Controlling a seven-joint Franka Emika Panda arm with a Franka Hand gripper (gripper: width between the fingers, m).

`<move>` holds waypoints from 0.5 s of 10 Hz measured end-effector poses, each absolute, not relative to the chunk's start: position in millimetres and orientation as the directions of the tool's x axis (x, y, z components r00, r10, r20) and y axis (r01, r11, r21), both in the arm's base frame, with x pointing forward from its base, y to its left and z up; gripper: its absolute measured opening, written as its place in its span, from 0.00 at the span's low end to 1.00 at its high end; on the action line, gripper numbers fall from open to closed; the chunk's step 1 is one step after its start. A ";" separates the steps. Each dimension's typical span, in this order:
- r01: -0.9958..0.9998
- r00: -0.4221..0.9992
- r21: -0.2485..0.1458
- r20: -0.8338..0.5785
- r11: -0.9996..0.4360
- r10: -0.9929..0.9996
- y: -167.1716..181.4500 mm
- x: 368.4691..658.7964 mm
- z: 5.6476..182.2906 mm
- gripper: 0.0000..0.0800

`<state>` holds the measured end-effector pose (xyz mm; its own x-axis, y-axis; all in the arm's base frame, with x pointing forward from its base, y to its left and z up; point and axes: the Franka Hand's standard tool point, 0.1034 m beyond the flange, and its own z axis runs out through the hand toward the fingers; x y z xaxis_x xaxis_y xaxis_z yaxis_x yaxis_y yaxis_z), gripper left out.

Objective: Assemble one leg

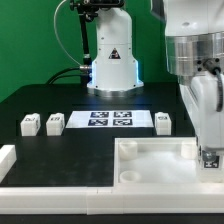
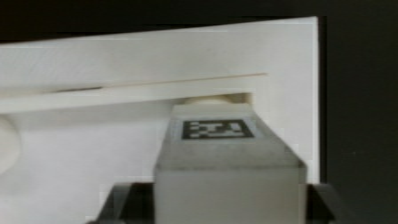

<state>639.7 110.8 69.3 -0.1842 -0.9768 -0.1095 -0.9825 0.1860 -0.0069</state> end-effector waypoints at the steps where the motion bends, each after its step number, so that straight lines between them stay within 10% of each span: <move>1: -0.962 -0.271 0.003 -0.111 0.272 -0.956 110.4 639.6 69.6 0.37; 5: -0.949 -0.314 0.002 -0.096 0.315 -0.945 110.8 638.8 69.8 0.37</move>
Offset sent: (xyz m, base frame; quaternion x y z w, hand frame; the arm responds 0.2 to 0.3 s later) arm -0.0074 -0.0027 -0.0022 -0.0080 0.0316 0.1471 0.9886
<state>638.8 110.8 69.8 -0.3137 -0.9446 -0.0963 -0.9491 0.3150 0.0019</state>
